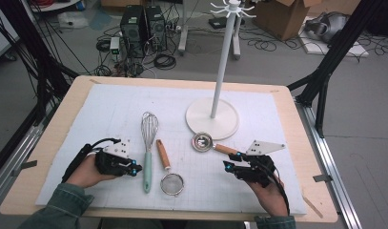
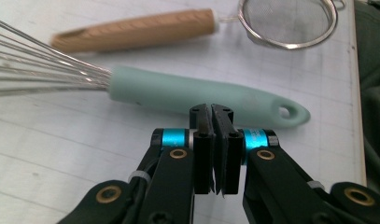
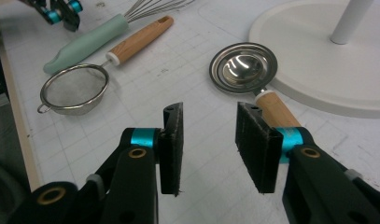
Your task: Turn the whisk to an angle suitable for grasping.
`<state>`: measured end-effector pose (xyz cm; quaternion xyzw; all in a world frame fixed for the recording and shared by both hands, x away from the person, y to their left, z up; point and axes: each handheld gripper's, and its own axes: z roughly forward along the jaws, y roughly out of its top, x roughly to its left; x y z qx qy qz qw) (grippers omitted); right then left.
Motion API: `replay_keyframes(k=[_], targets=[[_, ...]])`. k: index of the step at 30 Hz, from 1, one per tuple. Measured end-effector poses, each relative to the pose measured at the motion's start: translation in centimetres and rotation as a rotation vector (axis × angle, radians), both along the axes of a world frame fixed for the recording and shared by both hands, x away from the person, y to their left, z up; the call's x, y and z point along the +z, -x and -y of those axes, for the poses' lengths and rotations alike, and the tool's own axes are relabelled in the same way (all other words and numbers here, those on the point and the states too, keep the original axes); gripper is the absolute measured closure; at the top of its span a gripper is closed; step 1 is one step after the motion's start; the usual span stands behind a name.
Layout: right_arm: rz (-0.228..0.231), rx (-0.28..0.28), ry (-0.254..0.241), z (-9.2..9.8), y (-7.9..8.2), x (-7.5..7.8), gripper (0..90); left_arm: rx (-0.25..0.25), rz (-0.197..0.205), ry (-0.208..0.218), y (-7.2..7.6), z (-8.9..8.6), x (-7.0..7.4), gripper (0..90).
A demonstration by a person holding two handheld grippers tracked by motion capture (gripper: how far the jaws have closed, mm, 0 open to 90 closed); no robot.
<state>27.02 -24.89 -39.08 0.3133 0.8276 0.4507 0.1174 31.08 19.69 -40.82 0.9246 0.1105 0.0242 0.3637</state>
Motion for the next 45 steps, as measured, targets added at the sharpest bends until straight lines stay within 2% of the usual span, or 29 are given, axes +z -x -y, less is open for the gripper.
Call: replay_keyframes(k=[6, 13, 16, 19, 20, 23, 26, 28, 31, 37, 42, 45], targets=[[-0.009, 0.01, -0.016, -0.3, -0.1, -0.1, 69.8, 0.038, 0.03, 0.017, -1.7, 0.1, 1.5, 86.7], [-0.029, 0.037, -0.015, -1.5, -0.3, -0.1, 78.9, 0.064, 0.06, 0.018, -4.5, 1.1, 3.1, 88.3], [-0.031, 0.057, -0.017, -2.1, -0.3, -0.1, 82.3, 0.064, 0.062, 0.029, -5.7, 1.7, 3.6, 89.3], [-0.036, 0.065, -0.023, -2.7, -0.3, 0.0, 85.4, 0.049, 0.071, 0.001, -7.1, 2.3, 4.1, 89.6], [-0.034, 0.072, -0.022, -2.9, -0.3, 0.0, 85.8, 0.055, 0.065, 0.011, -7.5, 2.7, 4.1, 89.6], [-0.04, 0.089, -0.022, -3.5, -0.3, 0.1, 87.4, 0.049, 0.061, 0.002, -8.7, 3.4, 4.3, 89.6], [-0.041, 0.106, -0.023, -4.2, -0.4, 0.1, 88.4, 0.053, 0.057, -0.015, -9.8, 3.9, 4.1, 89.6], [-0.045, 0.115, -0.019, -4.8, -0.4, 0.0, 89.2, 0.051, 0.046, 0.001, -10.4, 4.0, 3.8, 89.7], [-0.056, 0.138, -0.022, -5.8, -0.4, 0.1, 89.4, 0.055, 0.039, -0.026, -10.9, 4.1, 3.1, 89.7], [-0.055, 0.177, -0.025, -7.6, -0.6, 0.0, 89.4, 0.05, 0.021, -0.002, -11.4, 4.6, 2.2, 89.6], [-0.062, 0.197, -0.033, -8.8, -0.4, -0.2, 89.4, 0.051, 0.002, -0.051, -11.8, 4.8, 1.4, 89.6], [-0.067, 0.213, -0.046, -9.7, -0.3, -0.3, 89.4, 0.057, 0.001, -0.044, -11.8, 4.9, 1.1, 89.6]])
